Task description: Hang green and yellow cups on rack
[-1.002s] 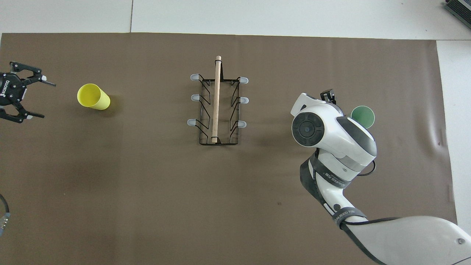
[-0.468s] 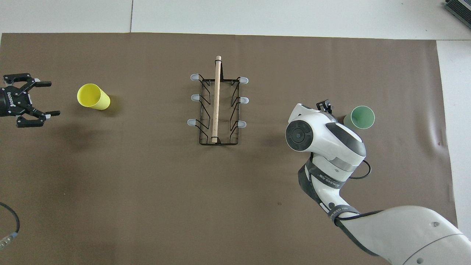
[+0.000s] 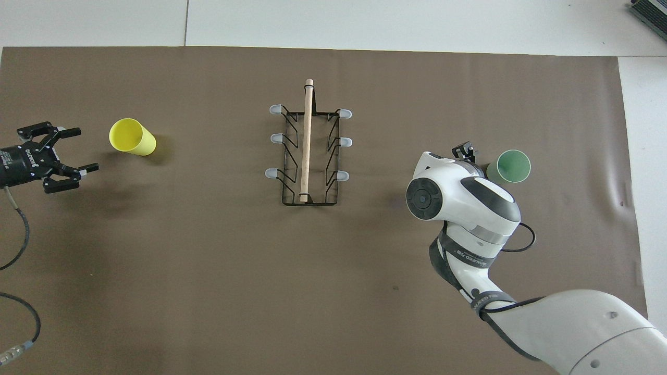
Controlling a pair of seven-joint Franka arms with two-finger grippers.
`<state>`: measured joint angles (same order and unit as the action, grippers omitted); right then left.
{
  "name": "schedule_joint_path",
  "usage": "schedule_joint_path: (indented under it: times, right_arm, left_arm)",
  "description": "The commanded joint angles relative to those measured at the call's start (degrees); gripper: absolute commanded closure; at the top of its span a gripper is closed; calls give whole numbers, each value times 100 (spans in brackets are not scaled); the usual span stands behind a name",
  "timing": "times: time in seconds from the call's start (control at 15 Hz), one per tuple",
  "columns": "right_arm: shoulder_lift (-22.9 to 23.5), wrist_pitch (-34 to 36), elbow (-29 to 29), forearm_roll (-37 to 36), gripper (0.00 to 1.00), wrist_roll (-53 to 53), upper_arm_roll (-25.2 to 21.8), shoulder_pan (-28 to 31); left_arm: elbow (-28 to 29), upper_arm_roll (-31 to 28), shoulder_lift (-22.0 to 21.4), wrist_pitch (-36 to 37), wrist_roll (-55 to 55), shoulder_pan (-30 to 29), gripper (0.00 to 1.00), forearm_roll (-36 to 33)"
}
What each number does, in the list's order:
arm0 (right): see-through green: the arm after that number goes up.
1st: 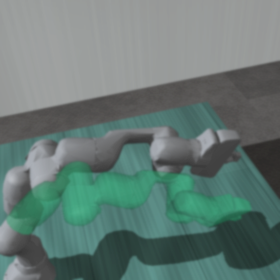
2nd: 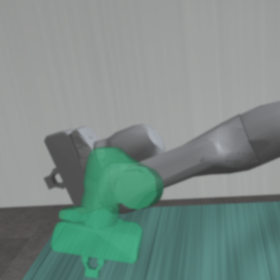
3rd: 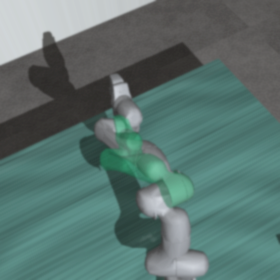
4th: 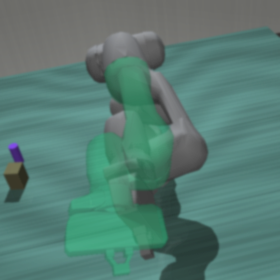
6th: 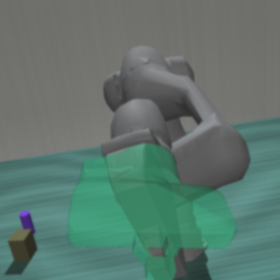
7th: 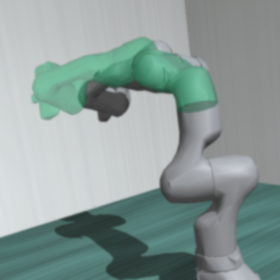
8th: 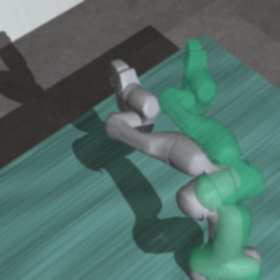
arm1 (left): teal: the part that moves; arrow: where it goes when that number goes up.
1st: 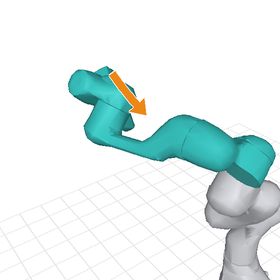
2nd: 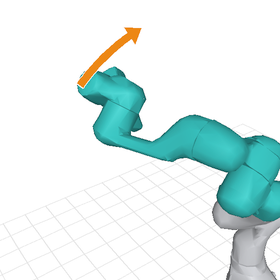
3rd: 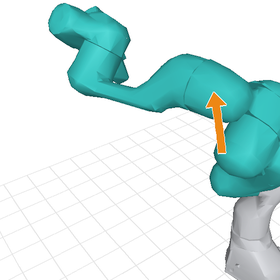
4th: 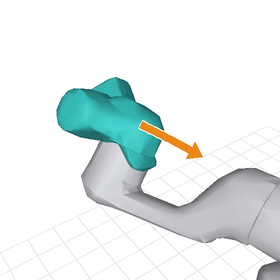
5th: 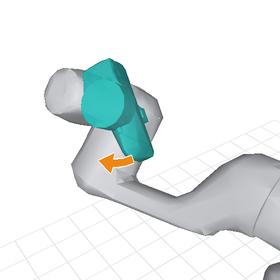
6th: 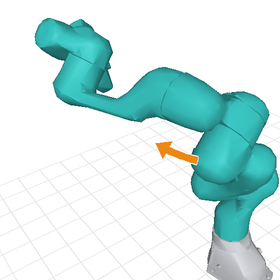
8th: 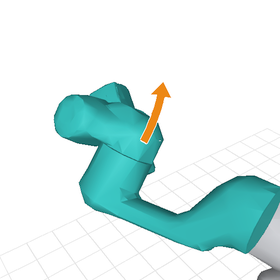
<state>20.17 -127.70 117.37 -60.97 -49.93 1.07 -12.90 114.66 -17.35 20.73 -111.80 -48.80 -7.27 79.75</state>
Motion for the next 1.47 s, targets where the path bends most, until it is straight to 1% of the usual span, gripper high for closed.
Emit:
schedule_joint_path:
  times: [0.0, 0.07, 0.2, 0.33, 0.53, 0.74, 0.94, 1.27, 1.34, 1.4]
  right_arm:
    - [-4, -167, 93, -231, 0, 124, 43, 182]
    - [-4, -167, 111, -231, 0, 124, 43, 191]
    - [-4, -202, 128, -362, 0, 133, 43, 217]
    - [-4, -246, 155, -442, 0, 150, 43, 261]
    - [-4, -317, 164, -574, 0, 150, 43, 314]
    - [-4, -334, 164, -627, 0, 150, 43, 393]
    - [-4, -536, 243, -775, 0, 194, 43, 507]
    - [5, -616, 287, -1048, 0, 256, 43, 726]
    - [22, -650, 287, -1066, 26, 256, 43, 771]
    - [22, -651, 287, -1066, 99, 256, 43, 788]
  left_arm:
    - [531, 118, -123, -97, 842, -212, 0, 567]
    - [505, 205, -35, -70, 880, -336, 0, 594]
    - [583, 468, -16, -70, 1064, -538, 0, 848]
    - [645, 583, 80, -78, 1494, -574, 0, 1138]
    - [742, 750, 168, -140, 1811, -574, 0, 1595]
    - [751, 803, 317, -157, 1856, -583, 0, 1868]
    - [707, 961, 379, -193, 1795, -583, 0, 2271]
    - [645, 1224, 484, -578, 1856, -565, 0, 2580]
    - [611, 1243, 502, -614, 1856, -574, 0, 2589]
    - [575, 1269, 537, -641, 1856, -574, 0, 2642]
